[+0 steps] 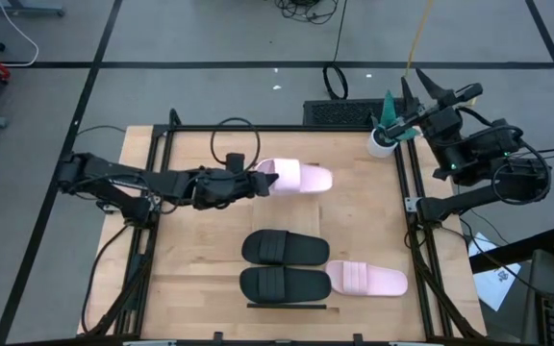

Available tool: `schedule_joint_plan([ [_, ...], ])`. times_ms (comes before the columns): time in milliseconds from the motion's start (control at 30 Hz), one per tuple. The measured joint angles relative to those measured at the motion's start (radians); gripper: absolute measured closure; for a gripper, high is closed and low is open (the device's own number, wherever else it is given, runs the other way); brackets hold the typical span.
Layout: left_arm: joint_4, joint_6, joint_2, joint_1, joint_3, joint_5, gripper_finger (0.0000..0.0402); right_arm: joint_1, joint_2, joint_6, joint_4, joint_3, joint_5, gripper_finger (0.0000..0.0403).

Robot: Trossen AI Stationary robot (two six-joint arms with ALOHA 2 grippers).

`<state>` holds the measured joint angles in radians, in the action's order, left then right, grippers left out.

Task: Pick and place slides into the shelf
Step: Put the top pink slides on the shelf

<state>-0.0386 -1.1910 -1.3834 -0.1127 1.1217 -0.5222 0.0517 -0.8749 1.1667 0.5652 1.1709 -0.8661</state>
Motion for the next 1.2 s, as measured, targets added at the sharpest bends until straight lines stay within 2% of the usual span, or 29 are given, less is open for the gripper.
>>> schedule_joint_plan([
  [1200,-0.223,-0.052,-0.028,0.030,0.001,-0.035,0.0401,0.000,0.000,-0.002,-0.029,0.000,-0.001,0.0277],
])
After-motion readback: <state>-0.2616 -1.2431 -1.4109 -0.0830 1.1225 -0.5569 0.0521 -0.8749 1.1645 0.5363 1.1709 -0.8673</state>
